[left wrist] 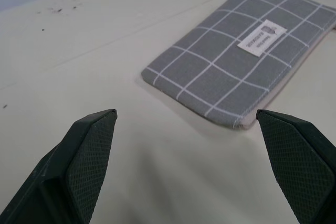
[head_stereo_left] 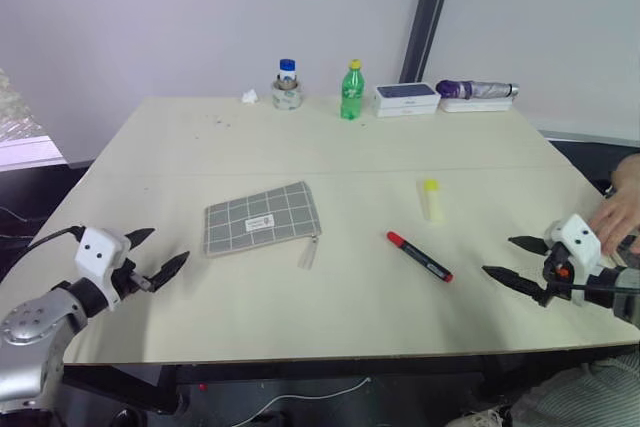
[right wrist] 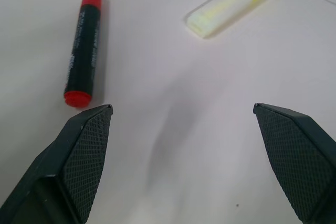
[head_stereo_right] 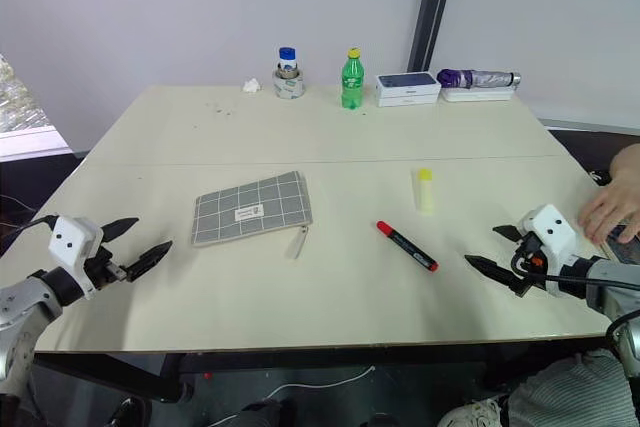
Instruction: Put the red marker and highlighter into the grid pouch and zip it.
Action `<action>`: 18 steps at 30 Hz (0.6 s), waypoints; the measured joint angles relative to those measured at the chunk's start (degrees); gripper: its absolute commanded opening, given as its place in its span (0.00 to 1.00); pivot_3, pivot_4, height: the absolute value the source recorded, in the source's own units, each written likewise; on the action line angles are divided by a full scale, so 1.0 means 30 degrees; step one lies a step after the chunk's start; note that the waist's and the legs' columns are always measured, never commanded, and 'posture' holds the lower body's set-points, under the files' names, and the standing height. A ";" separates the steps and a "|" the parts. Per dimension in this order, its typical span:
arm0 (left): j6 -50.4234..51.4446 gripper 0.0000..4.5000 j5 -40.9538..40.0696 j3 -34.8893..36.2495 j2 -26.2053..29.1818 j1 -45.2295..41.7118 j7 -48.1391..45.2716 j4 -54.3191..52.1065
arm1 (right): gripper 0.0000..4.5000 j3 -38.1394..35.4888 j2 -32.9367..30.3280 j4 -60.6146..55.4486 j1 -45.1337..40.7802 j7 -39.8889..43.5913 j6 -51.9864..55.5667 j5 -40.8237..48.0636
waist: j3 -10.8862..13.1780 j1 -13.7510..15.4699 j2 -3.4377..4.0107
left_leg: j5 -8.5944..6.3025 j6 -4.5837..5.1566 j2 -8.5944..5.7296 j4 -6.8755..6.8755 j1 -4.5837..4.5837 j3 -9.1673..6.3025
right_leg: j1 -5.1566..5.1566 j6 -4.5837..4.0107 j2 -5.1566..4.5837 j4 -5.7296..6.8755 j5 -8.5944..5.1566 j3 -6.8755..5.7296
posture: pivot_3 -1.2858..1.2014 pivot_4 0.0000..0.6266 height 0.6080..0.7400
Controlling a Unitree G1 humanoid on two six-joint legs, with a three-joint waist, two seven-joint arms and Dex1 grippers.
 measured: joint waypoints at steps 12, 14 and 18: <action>-0.1990 1.00 0.1177 0.0084 0.0321 0.0544 -0.0165 0.1488 | 0.99 0.0038 -0.0001 0.0158 -0.0012 -0.0567 -0.0090 -0.0550 | 0.0000 -0.0005 0.0001 | -0.0001 0.0001 0.0002 0.0000 0.0000 0.0001 | -0.0001 -0.0001 -0.0007 0.0000 0.0000 0.0001 | 0.52 0.24 1.00; -0.2626 1.00 0.1330 0.0084 0.0379 0.0686 -0.0322 0.1826 | 0.99 0.0122 0.0006 0.0189 -0.0119 -0.0767 -0.0226 -0.0698 | 0.0000 -0.0021 0.0001 | -0.0001 0.0001 0.0005 -0.0003 0.0000 0.0001 | -0.0005 -0.0002 -0.0018 0.0000 0.0000 0.0002 | 0.52 0.24 1.00; -0.3982 1.00 0.2257 0.0084 0.0895 0.0930 -0.0244 0.3097 | 0.99 0.0298 0.0081 0.0647 -0.0863 -0.1611 -0.0879 -0.1294 | -0.0001 -0.0086 0.0003 | -0.0001 0.0001 0.0012 -0.0009 0.0000 0.0003 | -0.0015 -0.0006 -0.0018 0.0000 0.0000 0.0003 | 0.52 0.24 1.00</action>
